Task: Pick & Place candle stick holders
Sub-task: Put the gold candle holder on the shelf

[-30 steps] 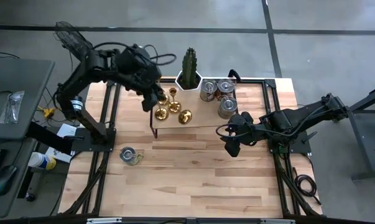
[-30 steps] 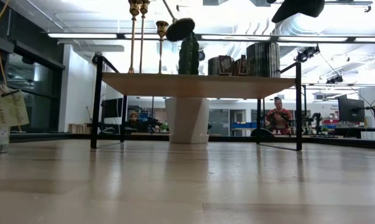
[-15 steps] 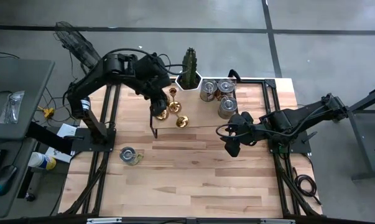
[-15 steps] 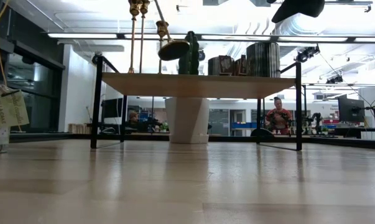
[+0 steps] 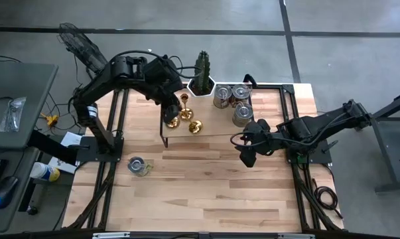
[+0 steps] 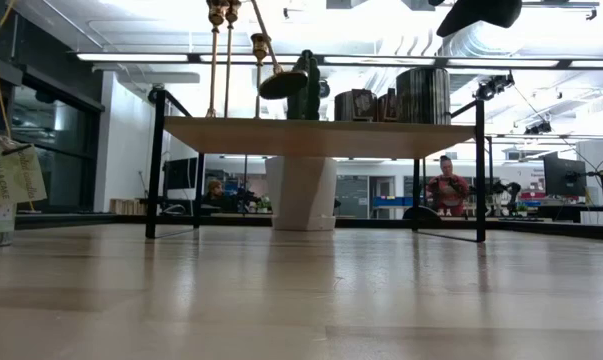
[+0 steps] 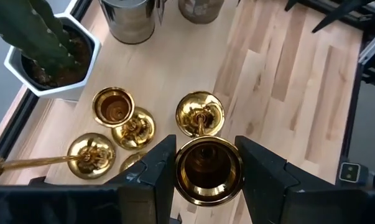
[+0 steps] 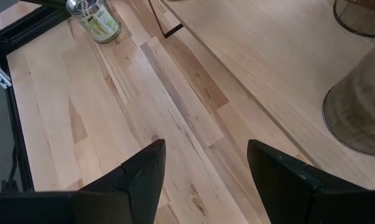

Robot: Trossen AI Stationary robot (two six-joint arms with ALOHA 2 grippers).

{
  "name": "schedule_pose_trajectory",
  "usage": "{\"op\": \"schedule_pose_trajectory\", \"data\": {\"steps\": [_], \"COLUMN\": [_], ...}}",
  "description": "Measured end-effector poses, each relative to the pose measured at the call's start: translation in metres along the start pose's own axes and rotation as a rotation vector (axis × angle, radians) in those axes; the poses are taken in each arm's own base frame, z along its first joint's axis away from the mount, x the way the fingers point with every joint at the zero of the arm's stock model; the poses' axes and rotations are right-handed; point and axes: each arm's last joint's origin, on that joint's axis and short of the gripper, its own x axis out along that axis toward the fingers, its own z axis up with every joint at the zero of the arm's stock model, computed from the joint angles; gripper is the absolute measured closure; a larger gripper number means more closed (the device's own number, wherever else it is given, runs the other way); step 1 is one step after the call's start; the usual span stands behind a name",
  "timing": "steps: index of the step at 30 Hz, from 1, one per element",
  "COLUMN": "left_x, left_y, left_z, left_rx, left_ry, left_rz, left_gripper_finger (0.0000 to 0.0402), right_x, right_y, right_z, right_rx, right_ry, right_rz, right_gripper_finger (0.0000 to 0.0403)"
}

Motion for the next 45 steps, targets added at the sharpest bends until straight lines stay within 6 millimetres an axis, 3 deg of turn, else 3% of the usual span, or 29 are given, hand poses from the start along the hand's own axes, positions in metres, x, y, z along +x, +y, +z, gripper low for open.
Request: {"op": "schedule_pose_trajectory", "data": {"steps": [11,45], "left_x": [0.024,0.024], "left_y": [-0.001,-0.001], "left_z": [0.006,0.006], "left_rx": [0.012,0.013], "left_ry": [0.054,0.047], "left_rz": [0.039,0.066], "left_gripper_finger": [0.0262,0.0262], "right_x": [0.000,0.000], "right_y": [0.000,0.000], "right_z": [0.000,0.000], "right_rx": [0.000,0.000], "right_ry": [0.000,0.001], "right_rz": [0.000,0.001], "right_gripper_finger": [0.0183,0.0183]}}
